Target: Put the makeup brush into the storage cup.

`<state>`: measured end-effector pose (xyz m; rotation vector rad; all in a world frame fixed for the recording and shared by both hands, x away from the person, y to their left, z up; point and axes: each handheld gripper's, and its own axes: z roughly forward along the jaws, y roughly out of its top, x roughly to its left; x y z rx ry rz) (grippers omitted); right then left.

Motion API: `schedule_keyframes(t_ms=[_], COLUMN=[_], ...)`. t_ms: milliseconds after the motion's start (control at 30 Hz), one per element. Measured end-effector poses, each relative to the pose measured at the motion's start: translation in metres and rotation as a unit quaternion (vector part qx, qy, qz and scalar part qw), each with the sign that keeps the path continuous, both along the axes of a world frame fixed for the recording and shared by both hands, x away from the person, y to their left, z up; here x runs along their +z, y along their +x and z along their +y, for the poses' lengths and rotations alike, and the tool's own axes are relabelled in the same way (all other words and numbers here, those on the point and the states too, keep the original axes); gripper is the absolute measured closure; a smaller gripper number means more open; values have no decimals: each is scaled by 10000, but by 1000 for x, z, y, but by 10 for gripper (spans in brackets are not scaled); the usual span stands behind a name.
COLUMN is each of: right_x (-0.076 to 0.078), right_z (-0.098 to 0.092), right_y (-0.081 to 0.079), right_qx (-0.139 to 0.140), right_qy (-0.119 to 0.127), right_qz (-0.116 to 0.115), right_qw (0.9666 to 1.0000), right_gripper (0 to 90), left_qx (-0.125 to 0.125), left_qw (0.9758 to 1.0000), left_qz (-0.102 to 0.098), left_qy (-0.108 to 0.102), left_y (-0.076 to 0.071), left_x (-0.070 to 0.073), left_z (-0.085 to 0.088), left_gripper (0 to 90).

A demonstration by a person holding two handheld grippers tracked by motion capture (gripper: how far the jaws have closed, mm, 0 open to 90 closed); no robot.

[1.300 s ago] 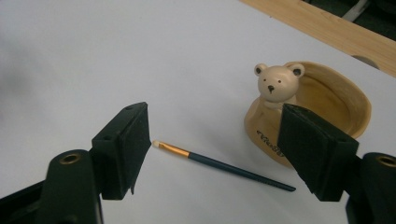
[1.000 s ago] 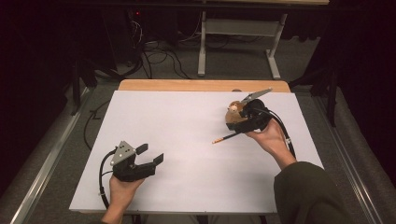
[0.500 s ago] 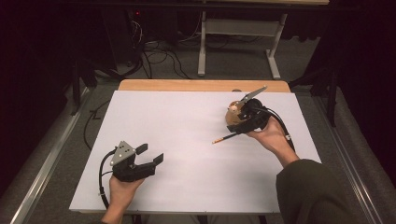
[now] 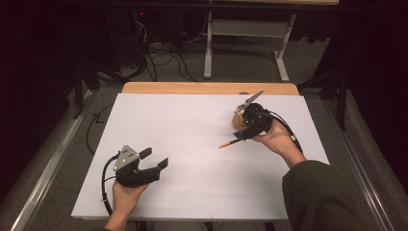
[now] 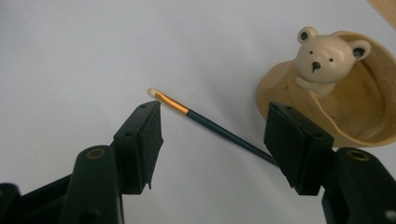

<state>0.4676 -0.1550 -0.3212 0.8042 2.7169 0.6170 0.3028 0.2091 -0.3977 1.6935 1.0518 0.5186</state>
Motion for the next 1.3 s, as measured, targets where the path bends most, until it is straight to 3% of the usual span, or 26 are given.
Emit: schedule_keyframes(t_ms=[367,400,633,1000,1300], right_x=[-10,-13,-23,-38,-45], right_z=[7,8,8,9,10], right_y=[6,9,15,24,30], right_qx=[174,216,235,225,230], right_qy=[-230,-337,-505,-759,-824], right_qz=[150,167,435,650,676], right_qw=[9995,9991,9975,9947,9940], right_gripper=[405,410,435,435,435], left_qx=[-25,-39,-36,-48,-93], left_qw=[10000,10000,10000,10000,9999], left_qz=[14,6,15,18,2], left_qy=[-15,-25,-51,-39,-56], left_y=[0,0,0,0,0], left_x=[0,0,0,0,0], left_z=[0,0,0,0,-1], left_gripper=[263,263,262,262,258])
